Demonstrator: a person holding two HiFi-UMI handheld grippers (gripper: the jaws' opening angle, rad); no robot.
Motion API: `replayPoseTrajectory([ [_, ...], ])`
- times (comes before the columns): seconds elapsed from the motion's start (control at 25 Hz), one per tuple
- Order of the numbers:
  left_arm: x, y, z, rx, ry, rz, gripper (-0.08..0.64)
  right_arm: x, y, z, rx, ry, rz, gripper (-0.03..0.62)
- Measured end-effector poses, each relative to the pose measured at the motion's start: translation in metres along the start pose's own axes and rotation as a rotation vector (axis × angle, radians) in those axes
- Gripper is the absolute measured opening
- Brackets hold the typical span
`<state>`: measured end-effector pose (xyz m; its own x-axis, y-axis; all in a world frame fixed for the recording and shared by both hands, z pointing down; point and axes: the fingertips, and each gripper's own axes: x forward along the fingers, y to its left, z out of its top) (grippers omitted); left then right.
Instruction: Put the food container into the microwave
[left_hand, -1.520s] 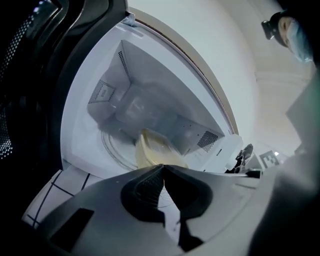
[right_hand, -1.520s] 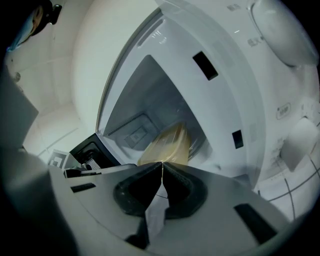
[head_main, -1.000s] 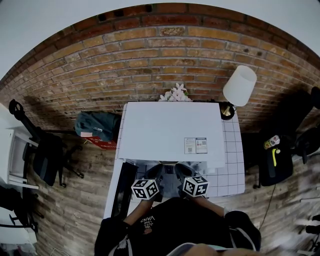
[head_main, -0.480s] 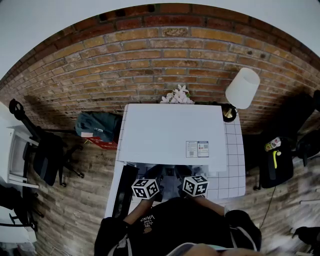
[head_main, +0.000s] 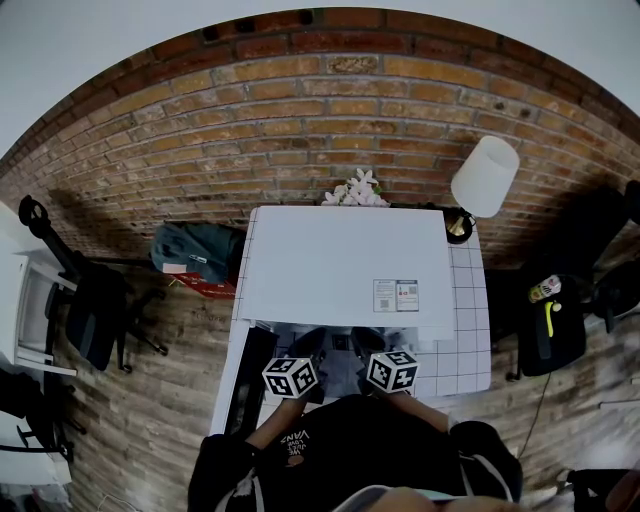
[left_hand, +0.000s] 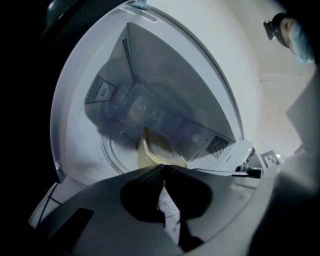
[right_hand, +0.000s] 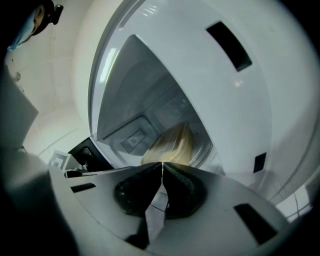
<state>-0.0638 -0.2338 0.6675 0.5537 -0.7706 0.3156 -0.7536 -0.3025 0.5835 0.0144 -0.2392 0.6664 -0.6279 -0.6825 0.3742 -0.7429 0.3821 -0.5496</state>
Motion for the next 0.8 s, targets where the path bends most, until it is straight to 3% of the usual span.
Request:
replayPoseTrajectory([
  [0.8, -0.046, -0.021, -0.006, 0.031, -0.054, -0.009, 0.012, -0.038, 0.024, -0.006, -0.019, -0.066, -0.007, 0.009],
])
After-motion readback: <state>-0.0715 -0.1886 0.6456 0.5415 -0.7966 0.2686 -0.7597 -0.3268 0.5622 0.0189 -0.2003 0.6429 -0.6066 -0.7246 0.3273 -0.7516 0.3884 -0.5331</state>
